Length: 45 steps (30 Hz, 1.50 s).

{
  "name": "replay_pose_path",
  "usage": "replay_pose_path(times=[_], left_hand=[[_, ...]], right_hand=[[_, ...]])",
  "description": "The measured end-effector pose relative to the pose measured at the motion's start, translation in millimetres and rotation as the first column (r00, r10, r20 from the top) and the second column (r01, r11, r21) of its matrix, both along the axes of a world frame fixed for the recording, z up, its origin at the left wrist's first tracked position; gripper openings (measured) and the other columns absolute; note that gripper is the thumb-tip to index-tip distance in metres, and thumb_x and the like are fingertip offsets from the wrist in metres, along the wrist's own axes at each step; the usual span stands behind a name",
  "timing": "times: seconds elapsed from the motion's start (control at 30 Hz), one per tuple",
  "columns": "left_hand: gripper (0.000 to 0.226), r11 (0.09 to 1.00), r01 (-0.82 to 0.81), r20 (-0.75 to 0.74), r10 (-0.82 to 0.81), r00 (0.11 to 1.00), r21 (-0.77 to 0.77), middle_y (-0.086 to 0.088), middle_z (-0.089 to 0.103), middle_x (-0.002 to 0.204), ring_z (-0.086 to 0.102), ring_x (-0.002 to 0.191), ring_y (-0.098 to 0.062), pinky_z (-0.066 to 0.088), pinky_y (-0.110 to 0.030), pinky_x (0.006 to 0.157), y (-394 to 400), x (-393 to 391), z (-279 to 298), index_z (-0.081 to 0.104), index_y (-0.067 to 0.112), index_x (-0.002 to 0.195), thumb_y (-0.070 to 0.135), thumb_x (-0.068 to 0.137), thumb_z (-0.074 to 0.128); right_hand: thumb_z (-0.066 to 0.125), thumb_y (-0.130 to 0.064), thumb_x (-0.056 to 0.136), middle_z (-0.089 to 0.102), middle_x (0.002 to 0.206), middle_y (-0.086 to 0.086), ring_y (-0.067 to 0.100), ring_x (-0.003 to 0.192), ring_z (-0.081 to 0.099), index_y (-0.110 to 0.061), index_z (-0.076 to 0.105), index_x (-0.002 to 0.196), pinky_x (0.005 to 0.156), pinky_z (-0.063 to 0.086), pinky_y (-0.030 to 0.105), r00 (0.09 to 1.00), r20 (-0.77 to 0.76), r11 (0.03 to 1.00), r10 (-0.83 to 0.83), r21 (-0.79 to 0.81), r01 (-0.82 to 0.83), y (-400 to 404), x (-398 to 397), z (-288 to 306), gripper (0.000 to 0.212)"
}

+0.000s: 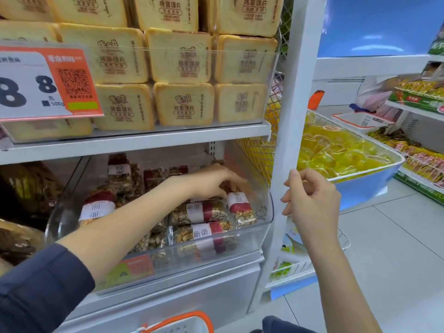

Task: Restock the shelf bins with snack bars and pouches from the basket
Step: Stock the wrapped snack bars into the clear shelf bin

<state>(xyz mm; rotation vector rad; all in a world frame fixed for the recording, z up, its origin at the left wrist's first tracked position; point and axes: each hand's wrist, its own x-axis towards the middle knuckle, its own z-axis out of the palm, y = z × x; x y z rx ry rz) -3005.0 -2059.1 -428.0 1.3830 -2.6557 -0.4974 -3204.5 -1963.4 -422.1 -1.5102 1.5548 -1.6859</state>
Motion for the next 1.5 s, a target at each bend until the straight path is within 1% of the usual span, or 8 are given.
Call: replay_pose_path(times=[0.1, 0.33, 0.67, 0.8, 0.9, 1.1, 1.37, 1.5], left_hand=[[0.035, 0.994, -0.014, 0.057, 0.008, 0.998, 0.111, 0.007, 0.065, 0.121, 0.061, 0.104, -0.009, 0.046, -0.012, 0.081, 8, 5, -6, 0.066, 0.020, 0.119, 0.002, 0.090, 0.057], [0.073, 0.980, 0.049, 0.162, -0.080, 0.983, 0.192, 0.006, 0.057, 0.134, 0.059, 0.115, -0.028, 0.047, -0.048, 0.098, 7, -3, -12, 0.065, 0.028, 0.120, -0.019, 0.076, 0.031], [0.084, 0.939, 0.153, 0.490, -0.294, 0.821, 0.308, 0.004, 0.040, 0.143, 0.047, 0.121, -0.026, 0.046, -0.039, 0.093, 36, -23, -14, 0.046, 0.046, 0.134, -0.014, 0.078, 0.031], [0.085, 0.954, 0.092, 0.260, -0.169, 0.951, 0.284, 0.006, 0.028, 0.154, 0.025, 0.142, -0.011, 0.025, -0.034, 0.116, 50, 7, 14, 0.047, 0.038, 0.137, -0.019, 0.076, 0.030], [0.068, 0.961, -0.037, 0.102, 0.010, 0.995, 0.273, 0.023, 0.029, 0.149, 0.024, 0.134, 0.009, 0.018, -0.020, 0.114, 74, 59, 46, 0.043, 0.048, 0.135, -0.005, 0.092, 0.042], [0.071, 0.883, -0.229, 0.342, 0.084, 0.936, 0.409, 0.030, 0.022, 0.145, 0.020, 0.137, 0.004, 0.017, -0.021, 0.111, 103, 134, 55, 0.028, 0.053, 0.137, 0.040, 0.081, 0.070], [0.081, 0.894, -0.235, 0.455, 0.040, 0.890, 0.381, 0.013, -0.004, 0.158, 0.000, 0.146, -0.012, 0.009, -0.034, 0.116, 87, 127, 42, 0.029, 0.048, 0.142, 0.041, 0.076, 0.075], [0.071, 0.919, -0.209, 0.517, 0.007, 0.856, 0.334, 0.009, 0.010, 0.155, 0.010, 0.144, -0.019, 0.022, -0.036, 0.115, 75, 123, 44, 0.047, 0.041, 0.133, 0.019, 0.074, 0.079]], right_hand=[[0.053, -0.022, 0.095, 0.060, 0.053, 0.013, 0.013, 0.038, 0.054, -0.005, 0.058, 0.070, 0.037, 0.034, 0.013, 1.000, 0.031, 1.000, -0.005, 0.004, 0.005, -1, 1, 0, 0.030], [0.051, -0.033, 0.088, 0.056, 0.050, 0.013, 0.037, 0.048, 0.054, -0.008, 0.056, 0.068, 0.050, 0.047, 0.045, 0.999, -0.018, 0.999, 0.027, -0.017, -0.028, -9, 15, -2, 0.032], [0.053, -0.022, 0.094, 0.059, 0.047, 0.003, 0.016, 0.036, 0.052, -0.009, 0.055, 0.067, 0.046, 0.043, 0.027, 0.997, -0.026, 0.997, 0.078, 0.006, -0.078, -17, 30, -2, 0.030], [0.056, -0.025, 0.094, 0.062, 0.051, 0.005, 0.018, 0.036, 0.053, -0.009, 0.058, 0.075, 0.047, 0.048, 0.034, 0.985, -0.045, 0.984, 0.166, 0.070, -0.163, -17, 27, -5, 0.025], [0.058, -0.026, 0.093, 0.062, 0.053, 0.005, 0.014, 0.037, 0.055, -0.014, 0.058, 0.075, 0.047, 0.051, 0.033, 0.972, -0.113, 0.977, 0.205, 0.085, -0.196, -17, 24, -8, 0.022], [0.058, -0.031, 0.092, 0.063, 0.058, 0.008, 0.022, 0.048, 0.060, -0.022, 0.057, 0.072, 0.049, 0.053, 0.034, 0.945, -0.197, 0.963, 0.263, 0.107, -0.245, -16, 42, -9, 0.022], [0.062, -0.027, 0.090, 0.064, 0.072, -0.002, 0.016, 0.063, 0.061, -0.025, 0.060, 0.092, 0.061, 0.056, 0.034, 0.677, -0.386, 0.778, 0.627, 0.343, -0.526, -4, 104, -21, 0.004], [0.060, -0.026, 0.091, 0.063, 0.078, -0.005, 0.010, 0.065, 0.060, -0.028, 0.057, 0.093, 0.063, 0.050, 0.029, 0.612, -0.414, 0.739, 0.674, 0.384, -0.554, -5, 118, -24, 0.004]])
